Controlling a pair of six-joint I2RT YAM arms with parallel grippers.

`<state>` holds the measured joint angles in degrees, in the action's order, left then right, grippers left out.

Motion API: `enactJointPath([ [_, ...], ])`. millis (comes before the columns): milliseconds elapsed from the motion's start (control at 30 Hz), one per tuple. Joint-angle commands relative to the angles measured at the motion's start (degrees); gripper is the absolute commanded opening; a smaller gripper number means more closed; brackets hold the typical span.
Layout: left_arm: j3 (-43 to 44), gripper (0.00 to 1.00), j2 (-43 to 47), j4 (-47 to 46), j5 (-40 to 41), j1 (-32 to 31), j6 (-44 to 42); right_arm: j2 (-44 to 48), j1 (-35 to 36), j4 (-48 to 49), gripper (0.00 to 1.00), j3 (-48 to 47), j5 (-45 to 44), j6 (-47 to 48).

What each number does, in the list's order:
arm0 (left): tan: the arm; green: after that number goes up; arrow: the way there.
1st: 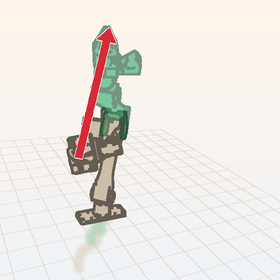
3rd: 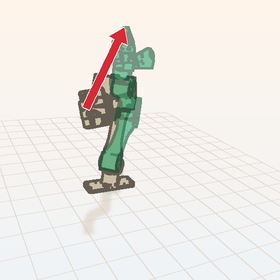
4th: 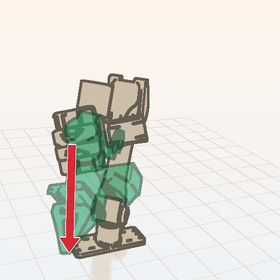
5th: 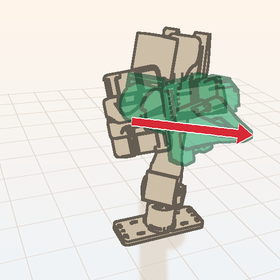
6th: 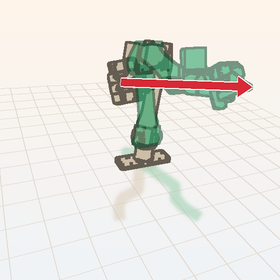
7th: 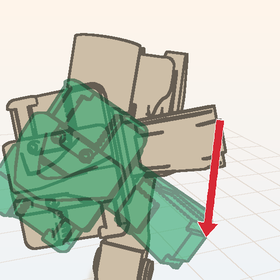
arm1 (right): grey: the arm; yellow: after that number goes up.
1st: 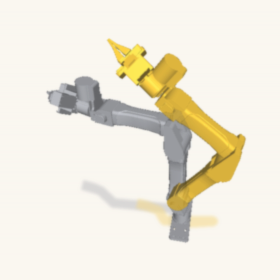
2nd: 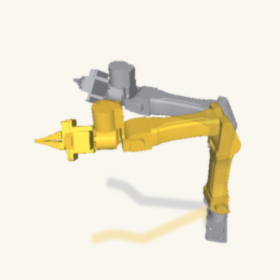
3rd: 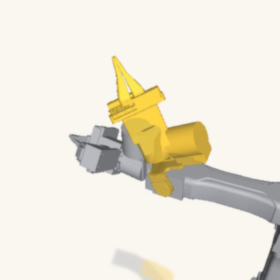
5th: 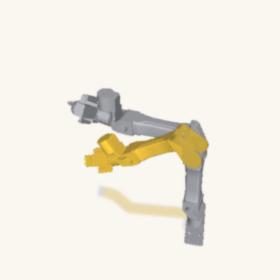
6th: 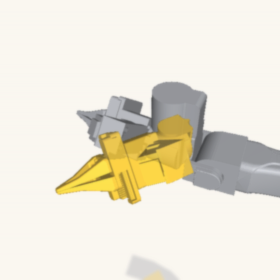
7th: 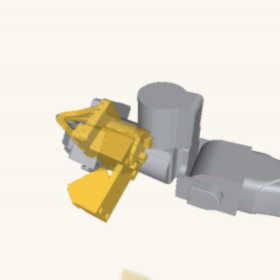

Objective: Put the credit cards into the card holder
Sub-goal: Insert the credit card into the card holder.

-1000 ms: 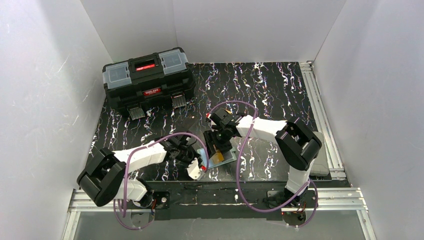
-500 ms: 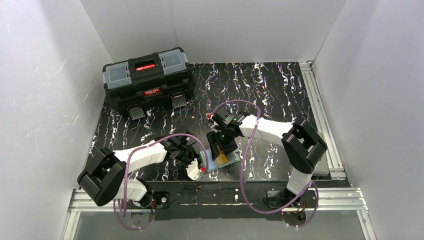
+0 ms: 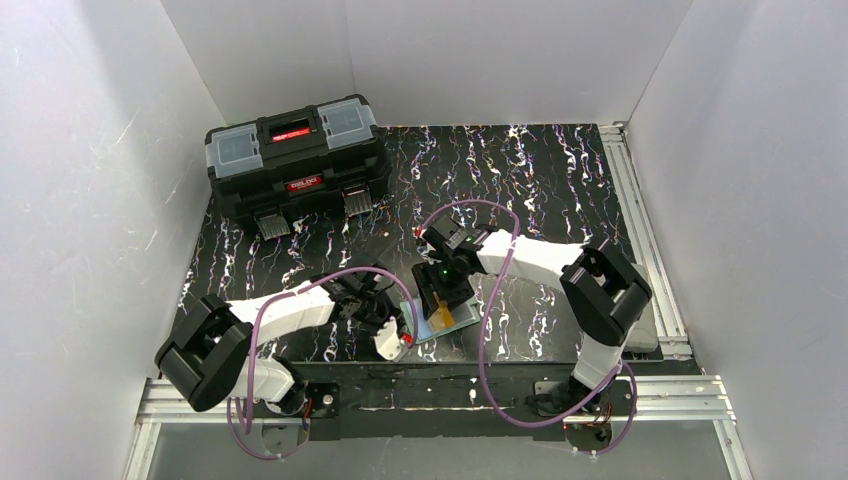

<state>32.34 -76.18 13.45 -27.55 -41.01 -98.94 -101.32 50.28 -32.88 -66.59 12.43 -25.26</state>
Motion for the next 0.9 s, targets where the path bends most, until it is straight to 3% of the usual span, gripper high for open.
enactJointPath([
  [0,-0.86,0.08,1.38,0.44,-1.72,-0.71,0.82,-1.22,0.35,2.11,0.72,0.47,1.21,0.12],
  [867,-1.16,0.08,1.04,-0.14,-1.37,-1.0,1.38,-2.65,2.72,6.96,0.68,0.02,8.39,-0.69],
])
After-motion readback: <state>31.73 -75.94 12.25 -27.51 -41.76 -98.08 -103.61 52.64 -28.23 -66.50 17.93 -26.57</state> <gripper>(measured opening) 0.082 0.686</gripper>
